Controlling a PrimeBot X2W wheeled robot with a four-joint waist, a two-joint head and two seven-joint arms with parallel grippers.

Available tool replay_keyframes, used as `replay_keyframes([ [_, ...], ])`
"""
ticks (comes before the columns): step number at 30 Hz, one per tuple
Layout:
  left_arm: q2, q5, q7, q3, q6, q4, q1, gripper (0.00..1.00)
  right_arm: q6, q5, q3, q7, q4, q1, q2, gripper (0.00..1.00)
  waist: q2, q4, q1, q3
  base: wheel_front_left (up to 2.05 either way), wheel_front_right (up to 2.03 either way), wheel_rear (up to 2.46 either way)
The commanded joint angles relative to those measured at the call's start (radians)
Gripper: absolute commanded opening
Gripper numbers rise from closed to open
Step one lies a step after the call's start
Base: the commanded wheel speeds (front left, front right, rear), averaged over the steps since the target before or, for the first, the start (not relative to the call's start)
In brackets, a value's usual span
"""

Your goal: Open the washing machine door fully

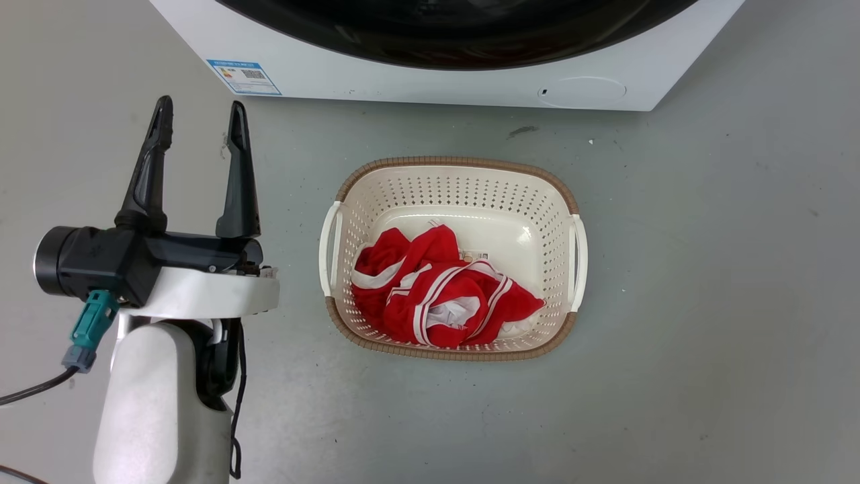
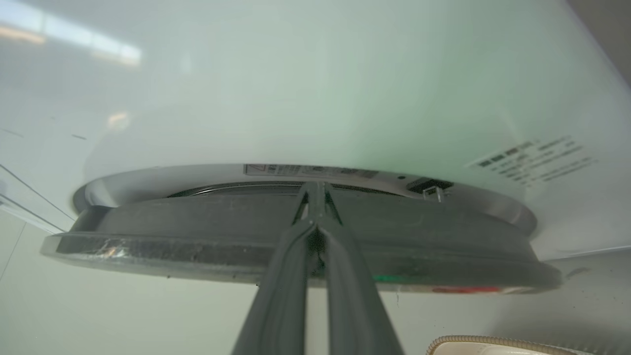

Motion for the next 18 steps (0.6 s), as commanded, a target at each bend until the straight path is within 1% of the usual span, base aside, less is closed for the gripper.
replay_keyframes([
  [1,0.003,-0.003,-0.002,-0.001,0.0,0.0,-0.01,1.0,0.0,-0.005,0.011,0.028,0.007,-0.001,0.025,0.0,0.0,0.001,-0.0001,0.004,0.0,0.0,0.0],
  [4,0.001,-0.003,-0.002,-0.003,0.001,0.005,-0.015,1.0,0.0,0.015,0.006,0.084,-0.007,0.005,0.035,0.0,0.0,0.002,-0.0001,0.005,0.0,0.0,0.0],
  [12,-0.002,-0.001,-0.002,-0.003,0.0,0.018,0.002,1.0,-0.001,0.074,-0.005,0.277,-0.085,0.102,0.022,0.0,0.0,-0.01,-0.0001,-0.028,0.0,0.0,0.0],
  [13,-0.002,-0.001,-0.002,-0.003,0.0,0.018,0.002,1.0,-0.001,0.074,-0.005,0.277,-0.085,0.102,0.022,0.0,0.0,-0.01,-0.0001,-0.028,0.0,0.0,0.0],
  [18,-0.004,0.003,-0.002,-0.002,0.0,0.034,0.022,1.0,-0.001,0.106,-0.004,0.372,-0.137,0.184,0.032,0.0,0.0,-0.021,-0.0001,-0.075,0.0,0.0,0.0],
])
